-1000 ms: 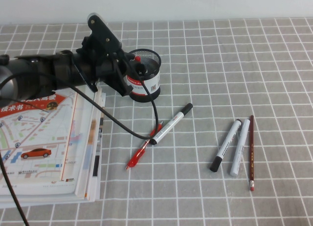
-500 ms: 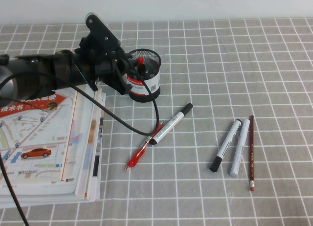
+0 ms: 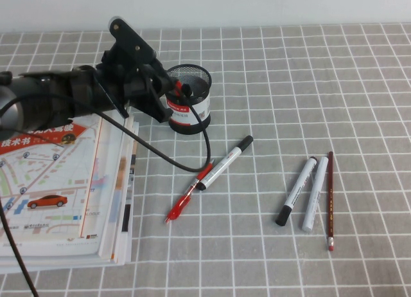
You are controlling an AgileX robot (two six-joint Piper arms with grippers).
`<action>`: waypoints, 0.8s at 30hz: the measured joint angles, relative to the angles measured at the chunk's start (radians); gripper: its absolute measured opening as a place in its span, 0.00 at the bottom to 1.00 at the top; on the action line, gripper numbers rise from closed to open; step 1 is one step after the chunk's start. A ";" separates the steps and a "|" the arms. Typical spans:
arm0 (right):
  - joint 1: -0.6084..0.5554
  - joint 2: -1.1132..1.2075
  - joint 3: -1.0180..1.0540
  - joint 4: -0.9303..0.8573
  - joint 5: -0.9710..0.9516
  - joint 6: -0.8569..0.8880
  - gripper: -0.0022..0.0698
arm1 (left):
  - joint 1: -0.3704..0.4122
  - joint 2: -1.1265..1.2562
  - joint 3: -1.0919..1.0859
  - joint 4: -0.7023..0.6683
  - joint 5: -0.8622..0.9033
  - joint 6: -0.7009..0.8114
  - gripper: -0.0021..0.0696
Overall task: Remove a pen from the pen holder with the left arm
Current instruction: 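Take a marker out of the pen holder and lay it on the table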
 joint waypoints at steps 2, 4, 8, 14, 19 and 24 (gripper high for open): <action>0.000 0.000 0.000 0.000 0.000 0.000 0.01 | 0.000 0.000 -0.009 0.000 0.004 -0.007 0.10; 0.000 0.000 0.000 0.000 0.000 0.000 0.01 | 0.000 0.000 -0.030 0.000 0.004 -0.027 0.10; 0.000 0.000 0.000 0.000 0.000 0.000 0.01 | 0.000 -0.011 -0.075 0.000 0.006 -0.066 0.10; 0.000 0.000 0.000 0.000 0.000 0.000 0.01 | 0.000 -0.170 -0.169 0.000 -0.020 -0.209 0.10; 0.000 0.000 0.000 0.000 0.000 0.000 0.01 | 0.000 -0.296 -0.170 0.032 -0.047 -0.401 0.10; 0.000 0.000 0.000 0.000 0.000 0.000 0.01 | 0.000 -0.429 -0.178 0.349 0.067 -0.896 0.10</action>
